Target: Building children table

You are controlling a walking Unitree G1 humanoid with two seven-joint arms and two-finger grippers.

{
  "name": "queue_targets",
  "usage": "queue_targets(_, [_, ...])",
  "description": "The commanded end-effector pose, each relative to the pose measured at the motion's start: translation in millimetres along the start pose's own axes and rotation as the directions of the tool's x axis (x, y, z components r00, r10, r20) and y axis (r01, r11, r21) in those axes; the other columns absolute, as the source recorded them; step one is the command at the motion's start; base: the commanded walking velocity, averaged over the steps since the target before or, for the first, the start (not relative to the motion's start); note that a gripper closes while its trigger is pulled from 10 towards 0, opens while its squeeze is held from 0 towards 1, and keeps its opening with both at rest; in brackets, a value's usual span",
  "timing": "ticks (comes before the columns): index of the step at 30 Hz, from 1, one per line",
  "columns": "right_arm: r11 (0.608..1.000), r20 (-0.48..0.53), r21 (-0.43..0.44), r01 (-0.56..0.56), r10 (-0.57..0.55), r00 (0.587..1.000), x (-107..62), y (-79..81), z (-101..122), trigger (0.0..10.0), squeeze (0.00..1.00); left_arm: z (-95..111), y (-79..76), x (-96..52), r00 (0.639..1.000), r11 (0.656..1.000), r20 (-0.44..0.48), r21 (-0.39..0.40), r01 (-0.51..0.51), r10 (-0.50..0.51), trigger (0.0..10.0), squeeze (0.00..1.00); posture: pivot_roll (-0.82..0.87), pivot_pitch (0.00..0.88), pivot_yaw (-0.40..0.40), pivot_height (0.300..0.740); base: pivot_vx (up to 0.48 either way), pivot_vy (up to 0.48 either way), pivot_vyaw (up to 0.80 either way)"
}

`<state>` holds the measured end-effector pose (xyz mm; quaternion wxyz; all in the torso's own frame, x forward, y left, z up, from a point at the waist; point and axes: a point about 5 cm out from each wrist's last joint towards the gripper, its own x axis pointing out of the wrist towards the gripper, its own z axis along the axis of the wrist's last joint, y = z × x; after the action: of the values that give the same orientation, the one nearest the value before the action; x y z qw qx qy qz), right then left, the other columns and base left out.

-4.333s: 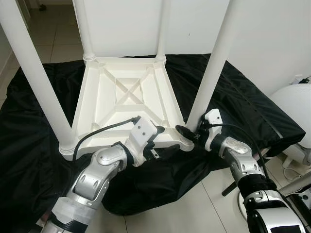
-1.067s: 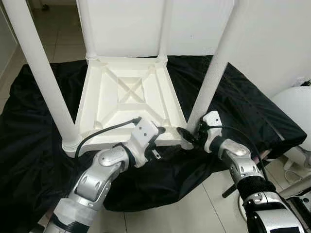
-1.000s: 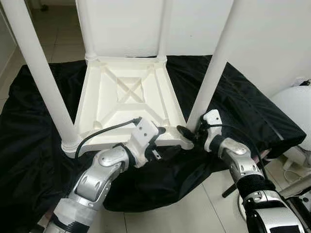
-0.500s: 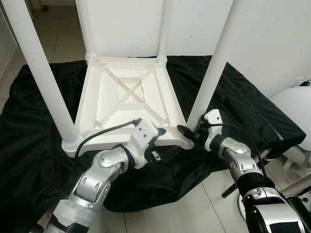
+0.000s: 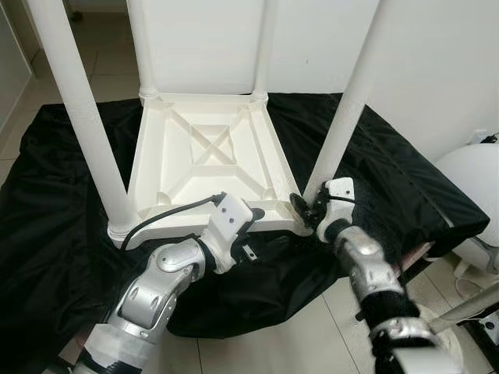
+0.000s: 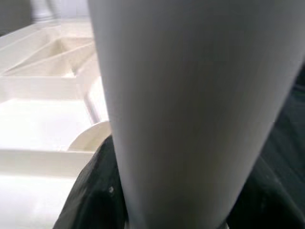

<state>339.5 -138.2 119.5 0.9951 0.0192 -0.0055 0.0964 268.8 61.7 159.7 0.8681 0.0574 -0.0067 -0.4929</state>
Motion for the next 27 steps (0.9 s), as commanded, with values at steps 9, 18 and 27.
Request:
queue_targets(9, [0.975, -0.016, 0.068, 0.213, -0.213, 0.977, -10.3, 32.2, -3.9, 10.0, 0.00, -0.2, -2.5, -0.3, 1.000, 1.000, -0.007, -0.006, -0.004, 0.004, 10.0, 0.00, 0.00, 0.000, -0.067, 0.740, 0.000, 0.000, 0.00])
queue_targets(18, [0.968, -0.005, 0.028, 0.251, -0.251, 0.968, -15.3, 13.4, 3.6, 10.0, 0.00, 0.5, -1.9, 0.5, 1.000, 1.000, -0.008, -0.006, -0.001, 0.001, 10.0, 0.00, -0.01, 0.000, -0.066, 0.740, 0.000, 0.000, 0.00])
queue_targets(27, [0.980, 0.021, 0.008, 0.197, -0.197, 0.980, -21.9, 6.3, 6.6, 10.0, 1.00, 0.1, -1.7, -0.8, 1.000, 1.000, -0.010, -0.010, -0.008, 0.008, 10.0, 0.00, -0.01, 0.000, -0.066, 0.740, 0.000, 0.000, 0.00])
